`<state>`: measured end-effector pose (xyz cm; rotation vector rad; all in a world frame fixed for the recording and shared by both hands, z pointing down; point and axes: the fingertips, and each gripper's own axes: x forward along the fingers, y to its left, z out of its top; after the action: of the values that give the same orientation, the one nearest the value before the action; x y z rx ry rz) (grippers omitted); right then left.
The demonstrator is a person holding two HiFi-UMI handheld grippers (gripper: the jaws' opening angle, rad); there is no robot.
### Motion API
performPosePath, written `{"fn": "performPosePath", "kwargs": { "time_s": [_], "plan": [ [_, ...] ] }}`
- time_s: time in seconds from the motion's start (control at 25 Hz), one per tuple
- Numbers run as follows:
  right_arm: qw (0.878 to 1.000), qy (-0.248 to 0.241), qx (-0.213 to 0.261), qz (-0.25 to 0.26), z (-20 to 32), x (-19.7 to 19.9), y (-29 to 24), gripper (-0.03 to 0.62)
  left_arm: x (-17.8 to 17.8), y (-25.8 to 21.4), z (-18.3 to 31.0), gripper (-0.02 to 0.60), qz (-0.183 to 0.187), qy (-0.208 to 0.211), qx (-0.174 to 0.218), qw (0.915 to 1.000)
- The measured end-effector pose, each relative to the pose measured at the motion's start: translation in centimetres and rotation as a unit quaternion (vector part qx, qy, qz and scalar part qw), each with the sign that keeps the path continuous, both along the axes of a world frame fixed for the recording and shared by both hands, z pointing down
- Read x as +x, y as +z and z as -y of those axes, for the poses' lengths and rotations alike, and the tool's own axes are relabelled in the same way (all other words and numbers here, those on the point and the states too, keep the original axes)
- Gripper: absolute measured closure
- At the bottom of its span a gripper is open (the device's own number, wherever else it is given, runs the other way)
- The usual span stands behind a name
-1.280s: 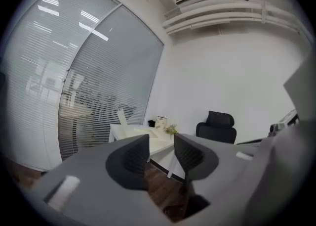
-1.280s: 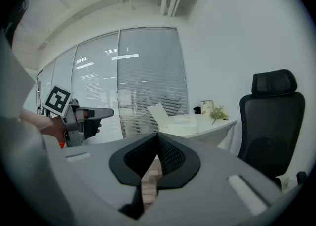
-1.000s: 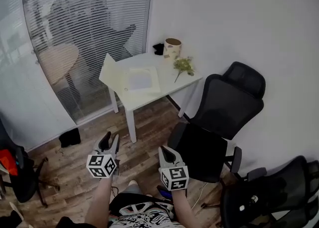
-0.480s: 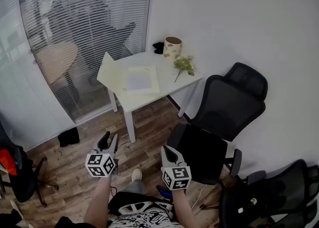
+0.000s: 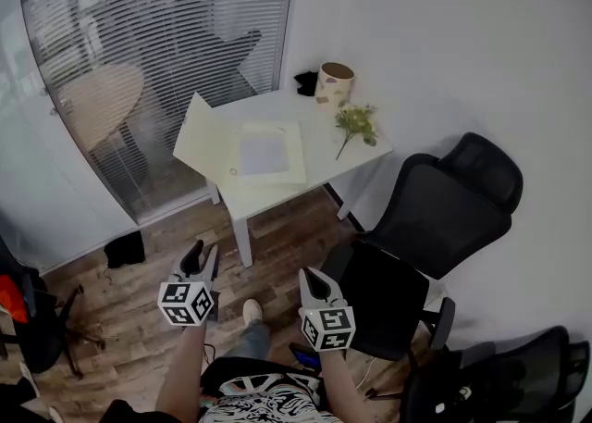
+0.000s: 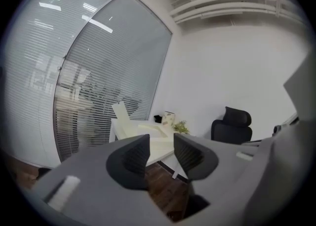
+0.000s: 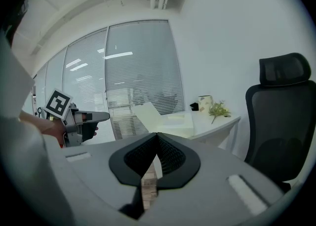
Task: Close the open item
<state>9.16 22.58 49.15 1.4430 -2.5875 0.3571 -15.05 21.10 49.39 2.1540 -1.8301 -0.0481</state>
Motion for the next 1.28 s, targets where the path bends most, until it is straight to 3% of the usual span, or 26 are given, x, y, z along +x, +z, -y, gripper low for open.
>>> {"fn": "performPosePath", "kwargs": {
  "time_s": [0.44,0.64,1.28],
  "plan": [
    [0.999,-0.004,-0.035,-0.019,16.3,-3.2,2.7,0.594,-4.4,4.2,14.9,0.374,-0.004,-0.017,-0.052,0.9985],
    [0.998,0.006,-0.049,-0.024,20.9,-3.8,3.8,0.594,-6.6,5.9,19.5,0.374,-0.033,-0.036,-0.072,0.9962],
    [0.998,0.022,-0.044,-0.043,28.3,-4.1,3.5,0.594,-11.5,10.4,25.1,0.374,-0.121,-0.106,-0.123,0.9792]
  ]
}}
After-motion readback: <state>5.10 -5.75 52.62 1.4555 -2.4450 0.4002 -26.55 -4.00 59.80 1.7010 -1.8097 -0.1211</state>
